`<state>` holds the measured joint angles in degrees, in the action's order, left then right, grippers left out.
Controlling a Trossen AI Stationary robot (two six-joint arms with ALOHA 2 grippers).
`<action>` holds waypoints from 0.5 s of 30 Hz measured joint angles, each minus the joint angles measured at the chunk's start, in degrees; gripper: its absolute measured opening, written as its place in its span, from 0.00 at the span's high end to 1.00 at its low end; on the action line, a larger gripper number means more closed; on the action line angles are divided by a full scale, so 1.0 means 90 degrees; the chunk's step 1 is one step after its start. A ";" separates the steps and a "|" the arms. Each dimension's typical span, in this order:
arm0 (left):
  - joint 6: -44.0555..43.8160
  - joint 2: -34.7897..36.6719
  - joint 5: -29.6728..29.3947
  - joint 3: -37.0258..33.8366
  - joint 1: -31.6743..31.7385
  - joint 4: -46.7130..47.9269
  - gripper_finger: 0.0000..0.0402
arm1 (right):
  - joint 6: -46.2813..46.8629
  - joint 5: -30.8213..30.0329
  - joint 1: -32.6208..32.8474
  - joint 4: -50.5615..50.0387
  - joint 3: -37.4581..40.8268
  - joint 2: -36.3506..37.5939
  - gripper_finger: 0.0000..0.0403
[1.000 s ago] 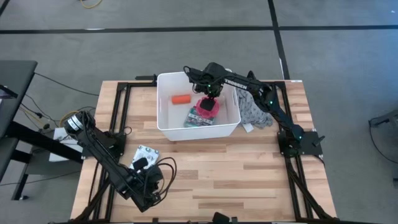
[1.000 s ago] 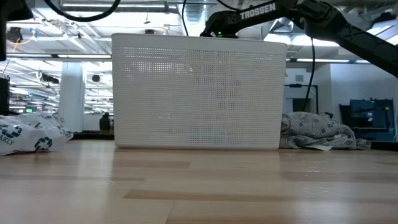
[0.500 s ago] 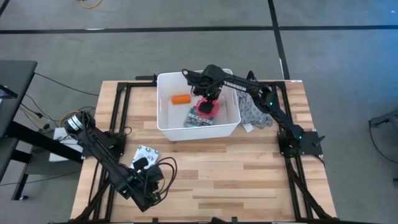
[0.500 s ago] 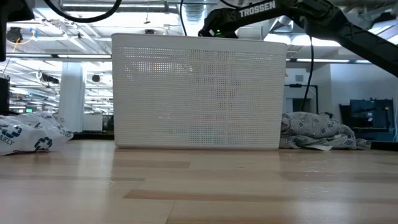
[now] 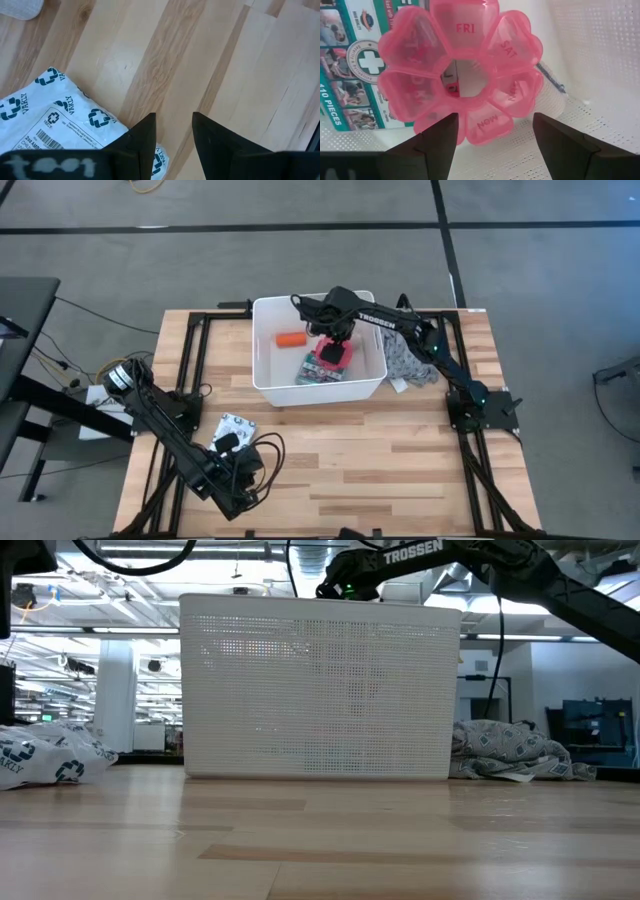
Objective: Pick & place medical supplies in basket/bin
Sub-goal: Put the mailer bag into the white bin
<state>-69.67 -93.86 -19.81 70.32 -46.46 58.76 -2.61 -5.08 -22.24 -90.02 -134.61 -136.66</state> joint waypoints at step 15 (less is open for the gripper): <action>0.0104 0.0000 -0.0002 0.0000 0.0000 -0.0009 0.71 | 0.0130 0.0002 0.0211 0.0001 0.0005 0.0486 0.38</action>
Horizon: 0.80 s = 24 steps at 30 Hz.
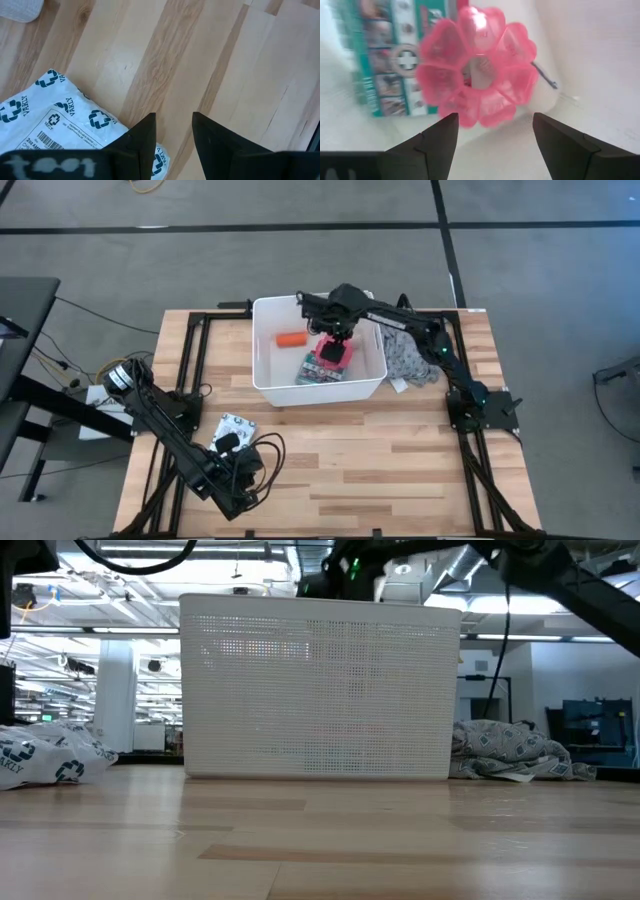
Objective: Pick & place medical supplies in basket/bin
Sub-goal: Put the mailer bag into the white bin
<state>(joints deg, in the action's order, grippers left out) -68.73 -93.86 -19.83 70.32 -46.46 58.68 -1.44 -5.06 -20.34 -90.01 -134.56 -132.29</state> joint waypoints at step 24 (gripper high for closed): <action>0.1220 0.0013 0.0658 -0.0001 -0.0016 -0.0325 0.71 | 0.1672 0.0495 0.3877 -0.0001 -0.0007 0.4250 0.38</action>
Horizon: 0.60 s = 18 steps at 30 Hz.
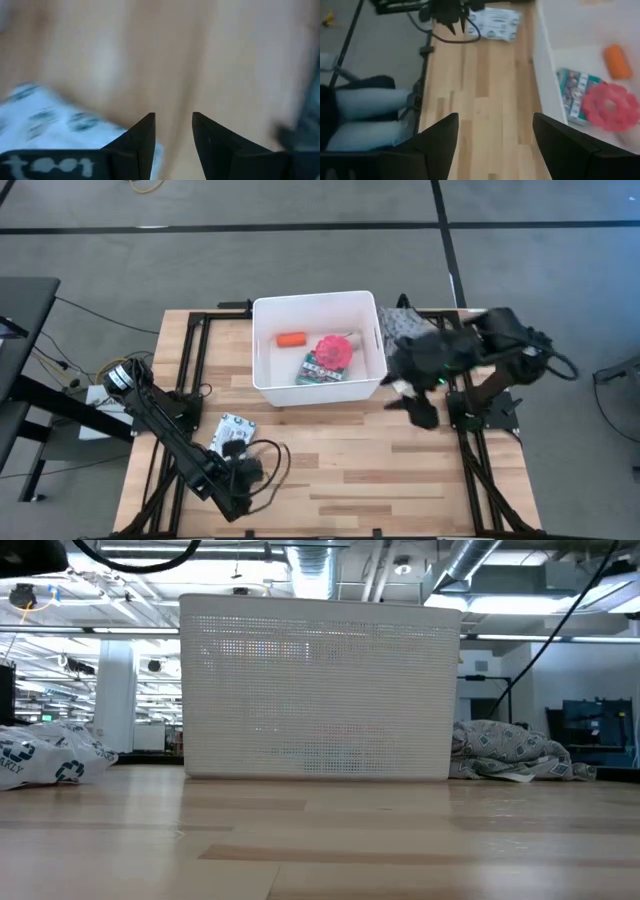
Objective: Pick & place medical supplies in basket/bin
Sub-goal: Put the mailer bag into the white bin
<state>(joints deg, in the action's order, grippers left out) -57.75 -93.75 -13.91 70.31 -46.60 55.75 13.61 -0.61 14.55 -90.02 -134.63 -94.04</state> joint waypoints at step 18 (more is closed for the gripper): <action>0.2915 -0.0006 0.0437 -0.0008 0.0084 -0.0476 0.71 | 0.0617 -0.1442 0.2136 0.0002 0.0199 -0.0693 0.38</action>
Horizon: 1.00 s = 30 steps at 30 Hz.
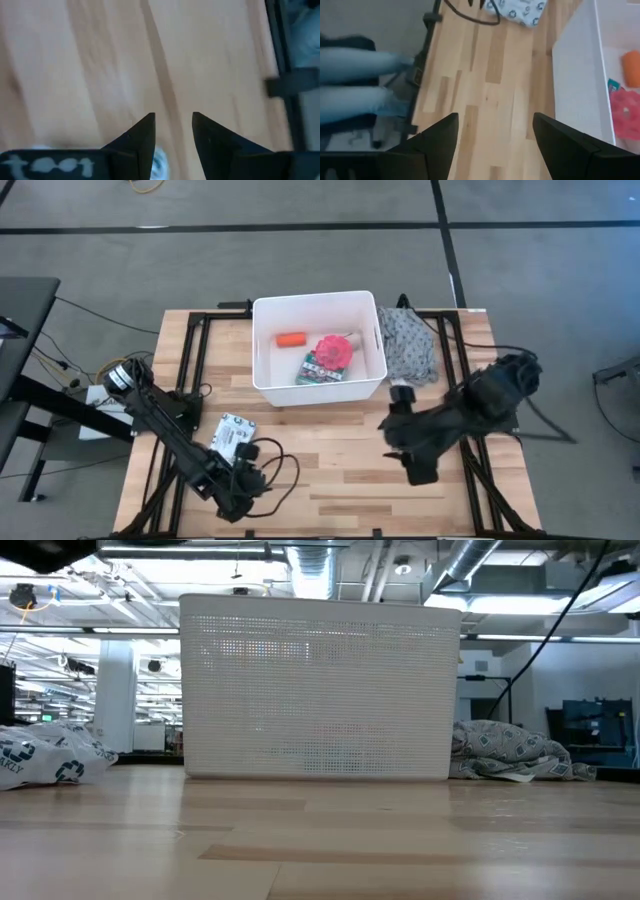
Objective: Pick & place medical supplies in basket/bin
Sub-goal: Put the mailer bag into the white bin
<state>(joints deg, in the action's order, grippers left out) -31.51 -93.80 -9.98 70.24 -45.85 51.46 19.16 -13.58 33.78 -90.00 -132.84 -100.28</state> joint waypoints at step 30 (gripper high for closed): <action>-0.3781 -0.0012 -0.1118 -0.0245 0.1424 -0.4250 0.71 | -0.0632 0.0425 -0.0131 -0.0002 0.0000 -0.0166 0.38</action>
<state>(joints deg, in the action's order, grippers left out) -65.54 -93.91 -20.04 68.03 -33.03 13.21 13.47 -9.76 32.60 -90.02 -132.84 -101.77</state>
